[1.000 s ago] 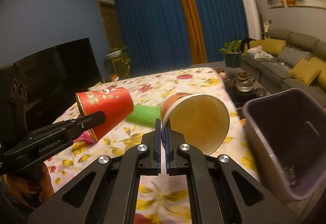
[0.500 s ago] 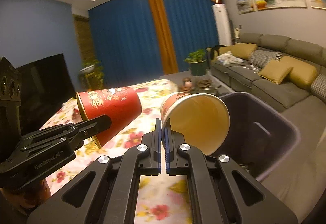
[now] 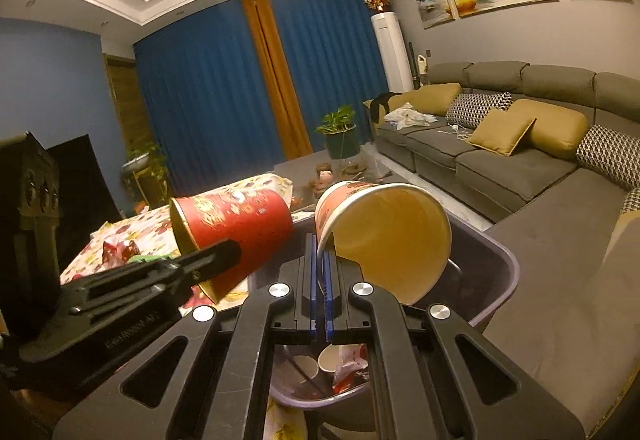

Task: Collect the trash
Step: 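Carry the white cup and red cup over the grey bin with both tools, then open both tools to drop the white cup and red cup into the bin, then move both open tools back toward the red cup and green mesh sleeve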

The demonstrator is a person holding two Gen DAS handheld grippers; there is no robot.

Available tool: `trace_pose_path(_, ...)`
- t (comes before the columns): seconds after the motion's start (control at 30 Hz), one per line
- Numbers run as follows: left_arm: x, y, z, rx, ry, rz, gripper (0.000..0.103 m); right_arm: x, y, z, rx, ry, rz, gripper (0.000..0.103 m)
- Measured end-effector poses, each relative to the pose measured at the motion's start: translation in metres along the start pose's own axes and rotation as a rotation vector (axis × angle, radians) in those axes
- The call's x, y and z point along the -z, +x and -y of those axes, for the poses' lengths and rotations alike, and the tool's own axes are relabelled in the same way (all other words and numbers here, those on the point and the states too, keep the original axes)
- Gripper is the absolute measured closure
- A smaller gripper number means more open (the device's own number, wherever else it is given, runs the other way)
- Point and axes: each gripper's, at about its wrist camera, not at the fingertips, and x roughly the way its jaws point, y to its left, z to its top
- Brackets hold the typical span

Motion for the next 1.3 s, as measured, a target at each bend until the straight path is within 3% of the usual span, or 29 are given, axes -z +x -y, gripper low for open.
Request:
trace_pose_path(0.37, 0.008, 0.024, -0.001, 0.046, -0.003, -0.043, 0.099, -0.005, 0.019, -0.002, 0.008, 0.032, -0.012, 0.099)
trace_pose_path(0.47, 0.009, 0.025, -0.003, 0.051, -0.01, -0.045, 0.08, -0.006, 0.024, 0.002, 0.013, 0.042, -0.015, 0.099)
trace_pose_path(0.53, 0.009, 0.024, -0.004, 0.052, -0.018, -0.044, 0.058, -0.007, 0.026, 0.005, 0.017, 0.045, -0.018, 0.099)
trace_pose_path(0.7, 0.009, 0.014, -0.011, 0.02, -0.04, -0.013, 0.038, -0.007, 0.027, 0.007, 0.025, 0.054, -0.02, 0.096)
trace_pose_path(0.73, 0.008, 0.011, -0.012, 0.009, -0.044, -0.006, 0.035, -0.007, 0.027, 0.007, 0.027, 0.053, -0.019, 0.09)
trace_pose_path(0.77, 0.007, 0.008, -0.014, -0.005, -0.046, 0.001, 0.034, -0.007, 0.027, 0.007, 0.03, 0.053, -0.016, 0.079)
trace_pose_path(0.87, 0.007, -0.002, -0.019, -0.053, -0.051, 0.022, 0.028, -0.007, 0.025, 0.004, 0.04, 0.048, -0.001, 0.062)
trace_pose_path(1.03, 0.01, -0.024, -0.029, -0.182, -0.056, 0.054, 0.017, -0.008, 0.02, -0.004, 0.044, 0.033, 0.016, 0.048)
trace_pose_path(1.3, 0.016, -0.056, -0.05, -0.351, -0.079, 0.074, 0.014, -0.007, 0.007, -0.023, 0.061, -0.013, 0.066, 0.022)
